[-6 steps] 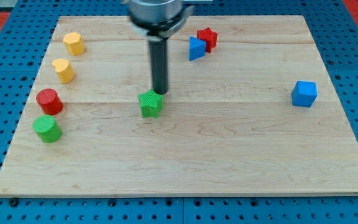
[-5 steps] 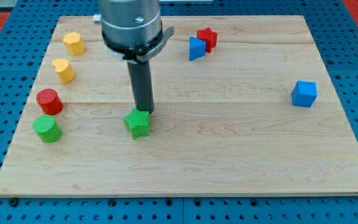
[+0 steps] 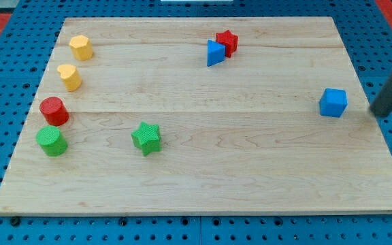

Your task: Slide blue cube towards green star

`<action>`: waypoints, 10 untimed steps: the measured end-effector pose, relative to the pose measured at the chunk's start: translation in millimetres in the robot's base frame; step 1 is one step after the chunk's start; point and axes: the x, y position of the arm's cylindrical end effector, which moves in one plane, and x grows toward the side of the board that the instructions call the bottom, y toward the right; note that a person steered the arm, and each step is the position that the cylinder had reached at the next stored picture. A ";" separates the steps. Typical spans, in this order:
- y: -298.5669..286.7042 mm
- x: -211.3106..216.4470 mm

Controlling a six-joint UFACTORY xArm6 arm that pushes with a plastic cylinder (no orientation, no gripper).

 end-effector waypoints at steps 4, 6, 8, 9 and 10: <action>-150.2 0.5; -115.5 68.1; -176.5 79.7; -205.6 85.8; -218.1 79.7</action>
